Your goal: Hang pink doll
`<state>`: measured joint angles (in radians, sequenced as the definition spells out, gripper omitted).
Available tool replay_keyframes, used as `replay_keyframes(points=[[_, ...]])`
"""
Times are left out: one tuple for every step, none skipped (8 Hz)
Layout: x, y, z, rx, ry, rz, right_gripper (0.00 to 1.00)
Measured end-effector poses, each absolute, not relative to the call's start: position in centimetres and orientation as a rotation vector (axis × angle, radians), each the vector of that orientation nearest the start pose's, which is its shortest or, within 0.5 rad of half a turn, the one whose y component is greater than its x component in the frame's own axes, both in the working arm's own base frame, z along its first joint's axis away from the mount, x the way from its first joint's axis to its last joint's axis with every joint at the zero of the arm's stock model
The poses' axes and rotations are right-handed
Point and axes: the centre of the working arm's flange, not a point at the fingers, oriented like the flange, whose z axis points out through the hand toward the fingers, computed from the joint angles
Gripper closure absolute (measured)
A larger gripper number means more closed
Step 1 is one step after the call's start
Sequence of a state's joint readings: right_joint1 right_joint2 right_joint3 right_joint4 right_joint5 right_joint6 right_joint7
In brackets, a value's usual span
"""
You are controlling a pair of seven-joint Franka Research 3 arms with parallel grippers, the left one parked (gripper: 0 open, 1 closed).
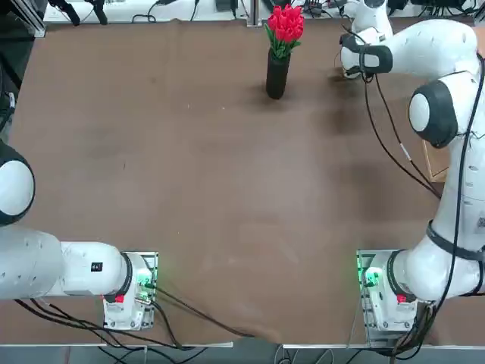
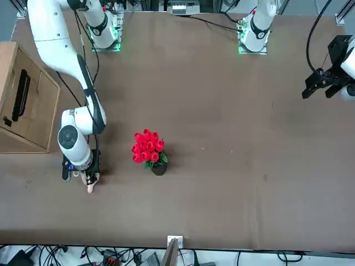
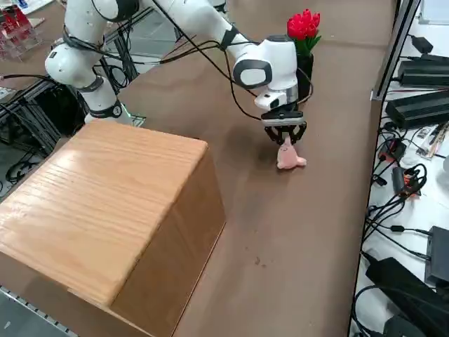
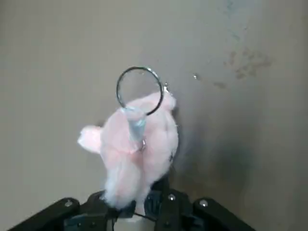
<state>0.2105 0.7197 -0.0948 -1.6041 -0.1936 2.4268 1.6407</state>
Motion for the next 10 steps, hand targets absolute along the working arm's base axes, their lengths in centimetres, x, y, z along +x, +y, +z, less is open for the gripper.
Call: replay_keyframes(points=[[69.7,8.6,23.1,-2.496,2.043,-0.306,0.88],[69.6,7.5,25.8,-2.504,2.102,-0.29,0.88],[69.4,5.6,29.5,-2.483,2.166,-0.295,0.88],[68.8,2.9,33.6,-2.455,2.219,-0.298,0.88],[68.0,0.3,37.0,-2.423,2.257,-0.295,0.88],[66.7,-2.3,39.5,-2.382,2.289,-0.295,0.89],[65.0,-4.3,40.8,-2.353,2.312,-0.283,0.89],[63.4,-5.3,41.2,-2.341,2.328,-0.265,0.89],[62.2,-6.1,41.5,-2.357,2.317,-0.254,0.89],[61.5,-7.5,42.2,-2.38,2.289,-0.251,0.89]])
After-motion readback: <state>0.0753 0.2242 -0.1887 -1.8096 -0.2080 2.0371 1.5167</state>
